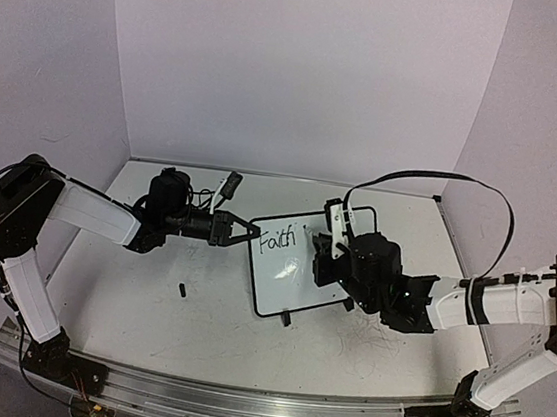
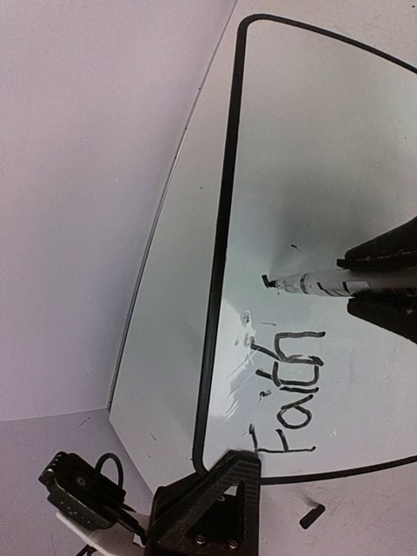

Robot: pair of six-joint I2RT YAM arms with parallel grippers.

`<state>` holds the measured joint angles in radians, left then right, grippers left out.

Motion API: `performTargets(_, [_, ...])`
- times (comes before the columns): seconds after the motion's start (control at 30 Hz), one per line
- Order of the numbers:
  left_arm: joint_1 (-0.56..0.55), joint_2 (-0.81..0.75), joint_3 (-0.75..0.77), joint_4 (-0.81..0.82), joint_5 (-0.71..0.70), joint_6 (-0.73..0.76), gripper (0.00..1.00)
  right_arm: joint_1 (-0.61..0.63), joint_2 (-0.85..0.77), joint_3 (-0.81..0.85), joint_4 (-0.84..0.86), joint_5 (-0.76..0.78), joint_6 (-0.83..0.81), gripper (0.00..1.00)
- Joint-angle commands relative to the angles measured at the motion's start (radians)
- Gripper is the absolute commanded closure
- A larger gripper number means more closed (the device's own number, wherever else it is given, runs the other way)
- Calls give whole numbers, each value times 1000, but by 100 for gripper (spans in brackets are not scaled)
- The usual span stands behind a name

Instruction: Write a sentence on the whiteboard

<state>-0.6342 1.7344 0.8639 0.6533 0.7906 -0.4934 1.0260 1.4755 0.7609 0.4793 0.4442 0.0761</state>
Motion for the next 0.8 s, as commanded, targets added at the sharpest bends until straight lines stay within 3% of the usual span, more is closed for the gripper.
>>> performTargets(0.0, [-24, -11, 23, -29, 70, -8, 100, -3, 15, 18, 3, 3, 10, 100])
performTargets(0.77, [-24, -9, 24, -29, 70, -7, 100, -3, 15, 2, -67, -8, 78, 100])
